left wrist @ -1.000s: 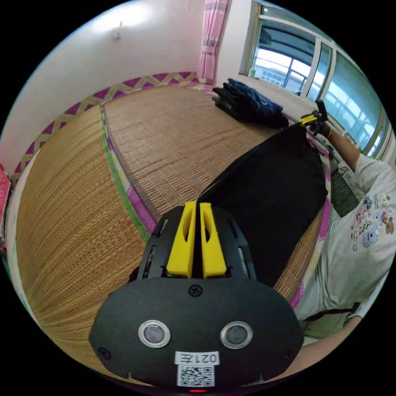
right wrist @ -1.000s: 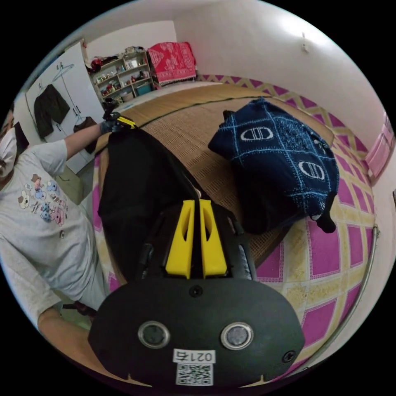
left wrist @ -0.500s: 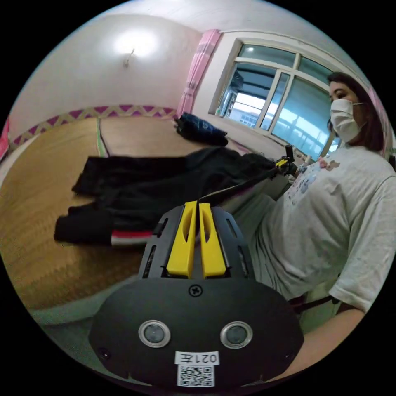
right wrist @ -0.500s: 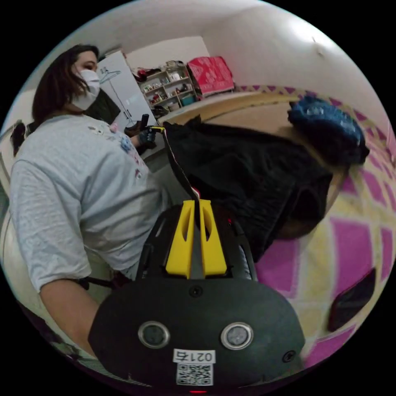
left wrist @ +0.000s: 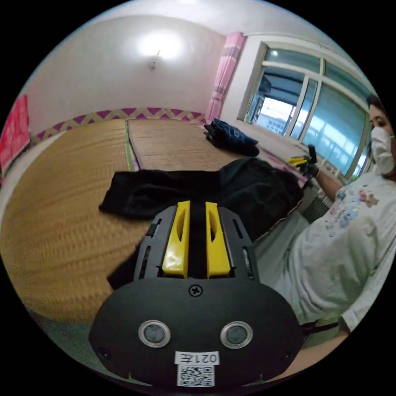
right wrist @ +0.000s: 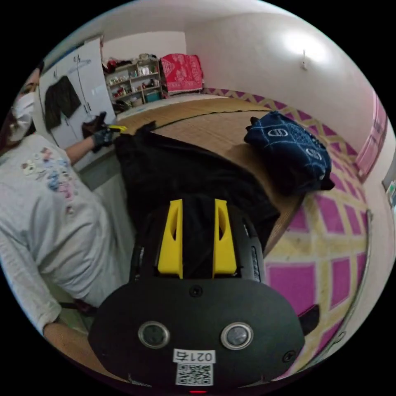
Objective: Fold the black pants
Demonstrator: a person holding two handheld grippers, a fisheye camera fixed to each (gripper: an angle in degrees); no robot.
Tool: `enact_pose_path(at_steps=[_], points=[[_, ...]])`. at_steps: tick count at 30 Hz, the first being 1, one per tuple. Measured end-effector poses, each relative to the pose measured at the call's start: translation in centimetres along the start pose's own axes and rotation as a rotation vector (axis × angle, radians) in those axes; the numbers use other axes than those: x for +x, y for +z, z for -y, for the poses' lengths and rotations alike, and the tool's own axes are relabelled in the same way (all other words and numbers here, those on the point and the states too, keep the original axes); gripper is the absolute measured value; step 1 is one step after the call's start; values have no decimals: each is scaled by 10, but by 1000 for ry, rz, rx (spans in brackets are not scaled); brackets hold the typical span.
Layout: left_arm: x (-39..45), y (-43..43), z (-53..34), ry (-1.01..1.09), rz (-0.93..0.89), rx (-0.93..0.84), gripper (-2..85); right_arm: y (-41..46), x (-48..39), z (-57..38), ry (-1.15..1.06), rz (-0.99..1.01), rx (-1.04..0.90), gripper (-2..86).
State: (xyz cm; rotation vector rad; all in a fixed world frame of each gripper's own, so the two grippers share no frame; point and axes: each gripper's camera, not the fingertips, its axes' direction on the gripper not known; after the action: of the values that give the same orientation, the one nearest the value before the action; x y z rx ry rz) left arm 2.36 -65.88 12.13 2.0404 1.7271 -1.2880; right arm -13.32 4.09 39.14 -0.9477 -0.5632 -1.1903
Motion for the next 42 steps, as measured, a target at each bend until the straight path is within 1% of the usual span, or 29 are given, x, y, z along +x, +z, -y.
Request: enact_pose_path(at_steps=[2, 4, 7, 9, 10, 11, 12, 13, 14, 15, 17, 18, 21, 26, 28, 31, 33, 35, 37, 39, 41, 42], points=[[6, 42, 44, 134, 61, -65, 110, 32, 13, 33, -44, -65, -40, 123], [9, 73, 73, 224, 85, -100, 126, 62, 33, 61, -55, -101, -86, 118], [4, 115, 109, 320, 65, -195, 131, 100, 73, 92, -38, -117, -172, 113], [-6, 139, 120, 340, 42, -305, 121, 120, 102, 108, -25, -118, -238, 118], [-15, 156, 121, 336, 16, -407, 106, 124, 109, 111, -21, -110, -250, 118], [-24, 171, 120, 321, -53, -510, 79, 132, 121, 117, -9, -76, -263, 118], [-30, 172, 121, 288, -97, -493, 65, 140, 132, 121, 6, -23, -267, 114], [-41, 172, 125, 233, -159, -492, 32, 145, 136, 123, 13, 1, -275, 112], [-53, 172, 130, 158, -166, -505, 10, 159, 143, 125, 20, 43, -321, 93], [-58, 171, 132, 125, -156, -497, 5, 173, 146, 128, 18, 86, -396, 65], [-75, 164, 140, 29, -78, -413, -6, 172, 147, 134, 3, 108, -402, 25], [-79, 163, 142, 6, -65, -397, -7, 169, 148, 138, -5, 114, -415, 19], [-97, 159, 161, -61, -13, -350, -9, 151, 152, 148, -5, 10, -364, 13], [-115, 180, 216, -59, 72, -379, -8, 131, 161, 181, -12, -105, -360, 16], [-120, 194, 228, -83, 100, -394, -5, 139, 165, 187, -10, -122, -391, 23], [-128, 227, 219, -125, 125, -504, 9, 185, 167, 170, 24, -106, -564, 47], [-130, 214, 212, -144, 119, -430, 13, 173, 161, 160, 50, -137, -459, 80], [-134, 159, 198, -196, 138, -249, 18, 152, 160, 149, 95, -133, -396, 102], [-129, 109, 181, -185, 119, -157, 26, 122, 151, 136, 115, -111, -296, 101], [-114, 66, 159, -139, 67, -132, 41, 87, 124, 116, 83, -64, -175, 92], [-85, 25, 122, -77, 19, -179, 66, 72, 97, 100, 44, -11, -127, 87], [-77, 18, 112, -62, 14, -201, 75, 67, 77, 90, 12, 24, -106, 87]])
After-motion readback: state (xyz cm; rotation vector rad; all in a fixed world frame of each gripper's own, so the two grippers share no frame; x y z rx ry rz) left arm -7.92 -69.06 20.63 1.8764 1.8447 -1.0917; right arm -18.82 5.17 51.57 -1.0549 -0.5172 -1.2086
